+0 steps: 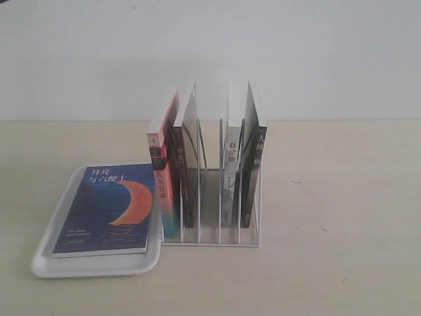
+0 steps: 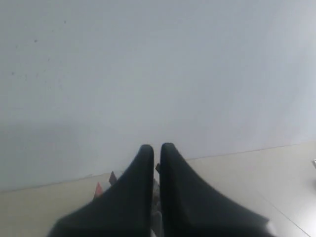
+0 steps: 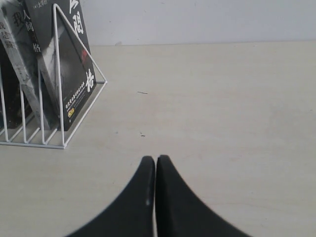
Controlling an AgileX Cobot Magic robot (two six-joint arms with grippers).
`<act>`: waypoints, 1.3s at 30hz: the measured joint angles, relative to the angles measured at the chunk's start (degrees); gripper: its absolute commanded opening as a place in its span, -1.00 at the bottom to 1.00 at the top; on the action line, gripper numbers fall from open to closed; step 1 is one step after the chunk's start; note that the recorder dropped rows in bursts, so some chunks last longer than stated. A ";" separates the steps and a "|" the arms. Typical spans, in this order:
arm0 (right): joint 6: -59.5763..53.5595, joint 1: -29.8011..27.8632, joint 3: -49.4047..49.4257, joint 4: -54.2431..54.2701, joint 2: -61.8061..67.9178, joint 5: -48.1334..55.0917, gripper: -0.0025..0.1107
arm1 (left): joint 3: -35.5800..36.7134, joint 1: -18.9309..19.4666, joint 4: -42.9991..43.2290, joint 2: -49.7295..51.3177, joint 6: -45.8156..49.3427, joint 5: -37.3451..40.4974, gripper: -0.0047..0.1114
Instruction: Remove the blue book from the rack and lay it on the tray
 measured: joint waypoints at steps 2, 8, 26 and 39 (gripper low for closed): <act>0.00 0.00 0.00 0.00 0.00 0.00 -0.96 | 0.00 -0.24 0.00 -2.12 0.00 -0.09 -0.85; 0.00 0.00 0.00 0.00 0.00 0.00 -0.96 | 0.25 -0.24 0.00 -11.10 -4.03 -1.93 -0.85; 0.00 0.00 0.00 0.00 0.00 0.00 -0.96 | 29.34 -0.36 -0.36 -41.05 -114.71 -10.88 -0.85; 0.00 0.00 0.00 0.00 0.00 0.00 -0.96 | 31.35 -0.36 -0.43 -49.39 -63.92 -23.98 -0.85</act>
